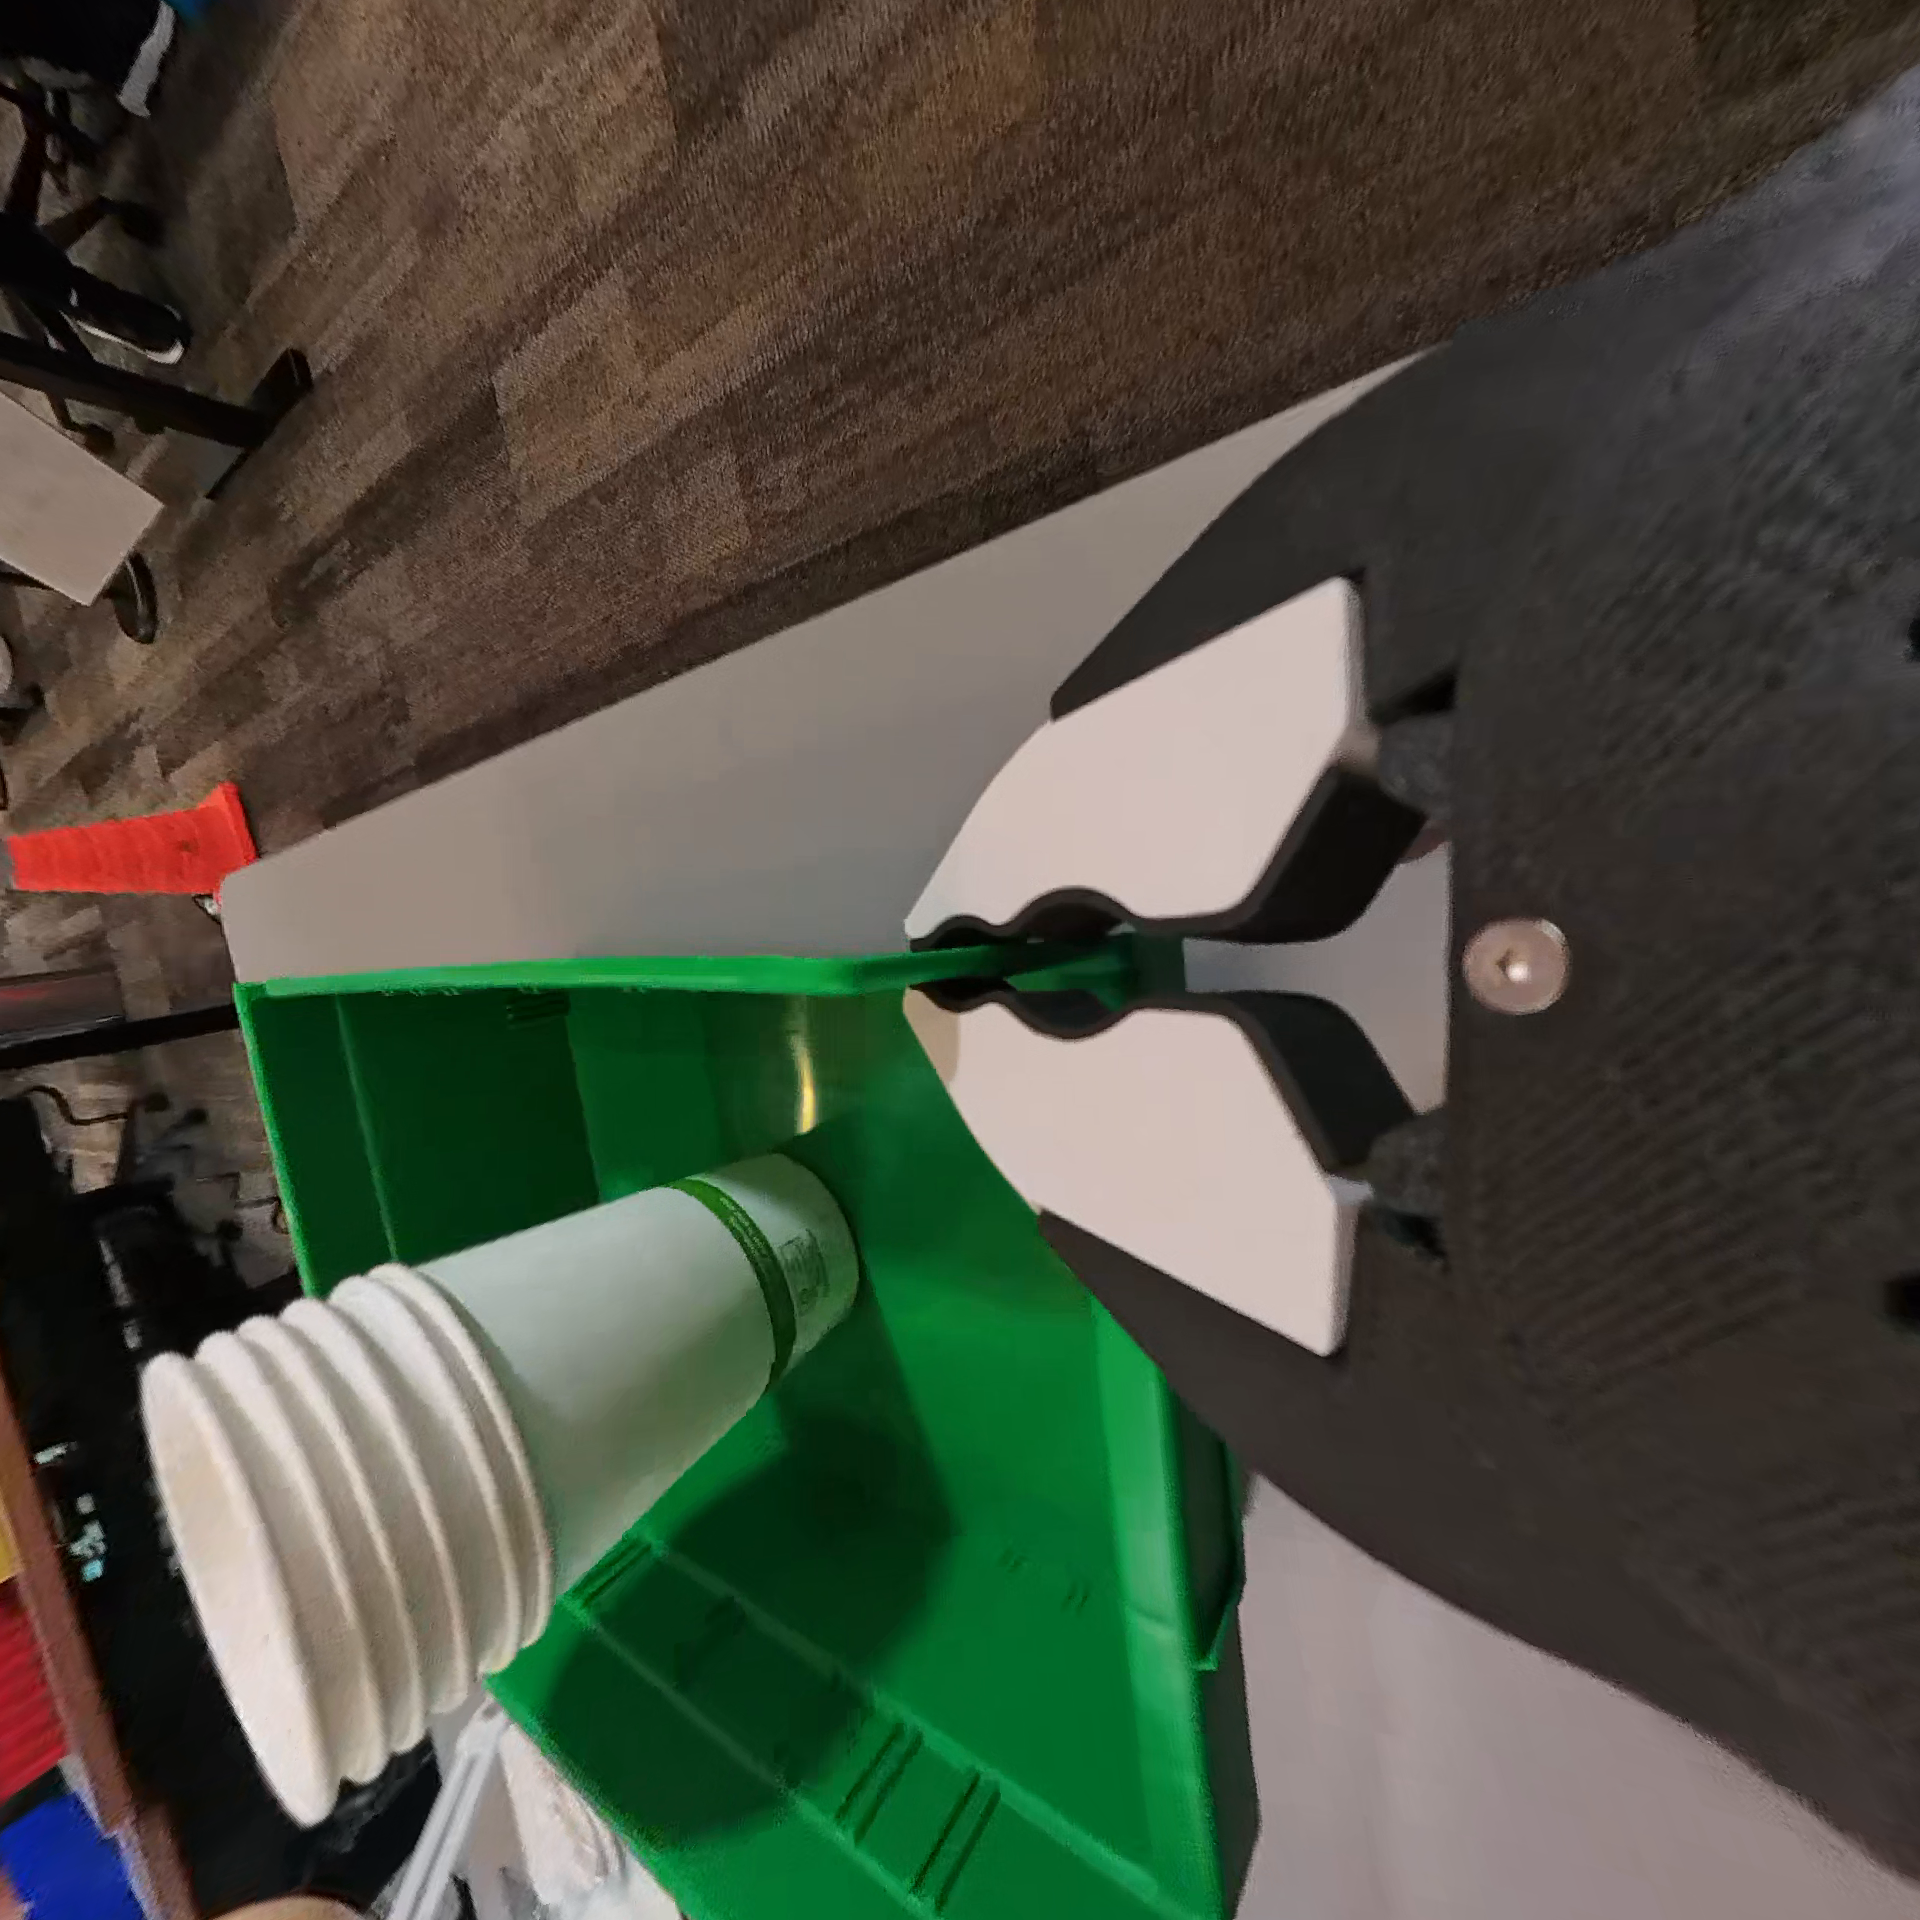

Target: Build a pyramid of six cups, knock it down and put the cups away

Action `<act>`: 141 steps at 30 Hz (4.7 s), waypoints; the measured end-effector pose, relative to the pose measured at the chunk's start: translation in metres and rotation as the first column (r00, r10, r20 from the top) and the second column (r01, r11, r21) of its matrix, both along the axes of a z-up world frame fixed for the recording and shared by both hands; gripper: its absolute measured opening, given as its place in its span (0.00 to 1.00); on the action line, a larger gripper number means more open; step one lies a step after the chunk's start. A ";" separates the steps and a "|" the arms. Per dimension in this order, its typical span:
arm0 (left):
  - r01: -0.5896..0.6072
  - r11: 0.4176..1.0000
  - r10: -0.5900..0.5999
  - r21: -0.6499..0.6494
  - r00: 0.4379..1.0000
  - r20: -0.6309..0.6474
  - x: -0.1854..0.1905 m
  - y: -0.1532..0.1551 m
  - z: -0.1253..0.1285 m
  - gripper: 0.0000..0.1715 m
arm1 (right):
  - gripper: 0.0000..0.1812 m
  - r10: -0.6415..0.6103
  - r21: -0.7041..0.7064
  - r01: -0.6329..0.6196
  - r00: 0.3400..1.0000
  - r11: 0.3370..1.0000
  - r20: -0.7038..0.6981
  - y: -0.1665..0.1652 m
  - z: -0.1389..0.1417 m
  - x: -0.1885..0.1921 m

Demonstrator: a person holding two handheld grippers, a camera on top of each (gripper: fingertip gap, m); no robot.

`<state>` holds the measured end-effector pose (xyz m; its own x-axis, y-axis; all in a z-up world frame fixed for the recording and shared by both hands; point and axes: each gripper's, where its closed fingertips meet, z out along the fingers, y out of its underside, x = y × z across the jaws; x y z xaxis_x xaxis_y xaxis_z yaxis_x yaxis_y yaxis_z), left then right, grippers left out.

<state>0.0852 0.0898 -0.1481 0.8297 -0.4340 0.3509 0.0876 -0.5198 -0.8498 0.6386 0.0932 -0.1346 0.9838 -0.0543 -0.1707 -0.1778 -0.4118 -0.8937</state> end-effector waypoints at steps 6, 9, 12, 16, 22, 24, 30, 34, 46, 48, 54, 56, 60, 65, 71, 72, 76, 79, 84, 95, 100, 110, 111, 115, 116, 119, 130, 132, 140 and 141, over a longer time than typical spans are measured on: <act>0.004 1.000 -0.004 -0.002 1.000 -0.001 0.001 0.000 0.000 0.19 | 0.02 0.046 -0.076 -0.042 0.998 0.996 0.051 -0.011 -0.019 -0.007; 0.004 1.000 -0.004 -0.001 1.000 -0.001 0.001 0.000 0.000 0.19 | 0.09 0.041 -0.033 -0.040 0.998 0.999 0.045 -0.008 -0.014 -0.009; 0.005 1.000 -0.005 -0.002 1.000 0.000 0.001 0.000 -0.001 0.19 | 0.22 0.065 -0.030 -0.064 0.997 0.998 0.036 0.000 -0.011 -0.017; 0.009 1.000 -0.009 -0.004 1.000 -0.006 0.002 -0.001 -0.002 0.19 | 0.28 0.096 -0.066 -0.090 0.991 0.994 0.096 0.017 -0.015 -0.022; 0.000 1.000 0.000 -0.009 1.000 -0.010 -0.001 -0.003 -0.003 0.19 | 0.13 0.067 -0.036 -0.067 0.998 0.997 -0.002 0.026 -0.014 -0.015; -0.009 1.000 0.009 -0.009 1.000 -0.007 -0.004 -0.004 -0.003 0.19 | 0.05 0.036 -0.040 -0.038 0.998 0.998 -0.044 0.027 -0.014 -0.009; -0.020 1.000 0.020 -0.010 1.000 -0.001 -0.008 -0.005 -0.002 0.19 | 0.03 0.021 -0.073 -0.021 1.000 0.997 0.000 0.027 -0.014 -0.005; -0.017 1.000 0.017 -0.011 1.000 -0.007 -0.007 -0.005 -0.003 0.19 | 0.03 -0.004 -0.030 -0.001 0.983 1.000 -0.186 0.026 -0.010 -0.005; -0.036 0.999 0.037 0.024 0.999 -0.005 -0.010 -0.004 0.004 0.18 | 0.03 0.019 0.042 -0.007 0.953 0.999 -0.301 0.026 0.003 -0.015; -0.046 0.997 0.047 0.054 0.999 -0.006 -0.012 -0.005 0.009 0.17 | 0.03 0.026 0.064 -0.006 0.945 0.998 -0.326 0.027 0.008 -0.019; -0.088 0.992 0.091 0.091 0.995 -0.034 -0.017 -0.006 0.015 0.27 | 0.03 0.033 0.050 -0.018 0.952 0.999 -0.305 0.026 0.016 -0.029; -0.118 0.988 0.125 0.105 0.990 -0.071 -0.024 -0.006 0.015 0.28 | 0.03 0.032 0.028 -0.025 0.960 0.999 -0.277 0.026 0.012 -0.032; -0.235 0.952 0.269 0.195 0.947 -0.173 -0.051 -0.002 0.028 0.39 | 0.03 0.031 0.008 -0.030 0.965 1.000 -0.260 0.028 0.006 -0.035; -0.452 0.794 0.544 0.406 0.827 -0.143 -0.109 -0.007 0.073 0.55 | 0.03 0.041 0.033 -0.032 0.957 0.999 -0.288 0.033 0.011 -0.039; -0.612 0.662 0.744 0.433 0.606 -0.281 -0.198 -0.021 0.068 0.54 | 0.03 0.077 0.048 -0.065 0.947 0.997 -0.311 0.045 0.014 -0.055; -0.631 0.656 0.752 0.413 0.591 -0.292 -0.211 -0.023 0.062 0.52 | 0.03 0.086 0.046 -0.076 0.945 0.996 -0.315 0.047 0.014 -0.059; -0.644 0.723 0.686 0.251 0.625 -0.371 -0.242 -0.020 0.019 0.37 | 0.03 0.125 0.039 -0.119 0.937 0.992 -0.325 0.051 0.012 -0.076; -0.623 0.759 0.637 0.186 0.654 -0.409 -0.246 -0.014 0.003 0.21 | 0.03 0.152 0.038 -0.147 0.934 0.988 -0.325 0.052 0.012 -0.090; -0.546 0.822 0.560 0.164 0.719 -0.412 -0.235 -0.010 0.002 0.04 | 0.03 0.221 0.056 -0.214 0.927 0.975 -0.304 0.050 0.019 -0.117; -0.470 0.818 0.575 0.330 0.679 -0.456 -0.231 -0.019 0.044 0.04 | 0.03 0.248 0.053 -0.242 0.933 0.969 -0.261 0.054 0.020 -0.173; -0.495 0.797 0.602 0.347 0.700 -0.385 -0.230 -0.025 0.065 0.04 | 0.03 0.261 0.056 -0.255 0.934 0.965 -0.245 0.051 0.016 -0.223; -0.516 0.791 0.610 0.329 0.714 -0.344 -0.241 -0.044 0.097 0.04 | 0.03 0.305 0.088 -0.292 0.929 0.952 -0.210 0.047 0.009 -0.373; -0.523 0.786 0.615 0.329 0.715 -0.332 -0.243 -0.046 0.103 0.04 | 0.03 0.315 0.082 -0.305 0.925 0.949 -0.211 0.048 0.006 -0.390; -0.541 0.767 0.639 0.345 0.695 -0.331 -0.256 -0.059 0.126 0.03 | 0.03 0.366 0.064 -0.361 0.907 0.930 -0.206 0.051 -0.008 -0.455; -0.545 0.761 0.646 0.352 0.687 -0.333 -0.261 -0.063 0.132 0.03 | 0.03 0.370 0.069 -0.363 0.906 0.929 -0.208 0.053 -0.007 -0.471; -0.562 0.737 0.674 0.377 0.660 -0.333 -0.277 -0.076 0.150 0.04 | 0.03 0.351 0.068 -0.345 0.910 0.936 -0.220 0.057 -0.008 -0.518; -0.658 0.623 0.781 0.423 0.549 -0.298 -0.339 -0.115 0.176 0.03 | 0.08 0.429 0.045 -0.427 0.895 0.903 -0.123 0.046 -0.006 -0.690; -0.664 0.616 0.786 0.424 0.546 -0.288 -0.345 -0.119 0.178 0.03 | 0.11 0.475 0.041 -0.473 0.874 0.880 -0.100 0.038 -0.005 -0.719; -0.669 0.604 0.797 0.434 0.527 -0.295 -0.352 -0.126 0.184 0.04 | 0.25 0.698 0.029 -0.698 0.712 0.716 -0.079 0.000 -0.001 -0.793; -0.665 0.605 0.795 0.438 0.526 -0.300 -0.350 -0.126 0.185 0.04 | 0.26 0.716 0.039 -0.716 0.693 0.697 -0.083 -0.001 0.000 -0.793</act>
<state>-0.2652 -0.0367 0.0369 0.9113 0.3864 -0.1421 -0.0593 -0.2184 -0.9741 -0.1548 0.0918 -0.1351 0.7058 0.6612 -0.2541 0.0947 -0.4435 -0.8913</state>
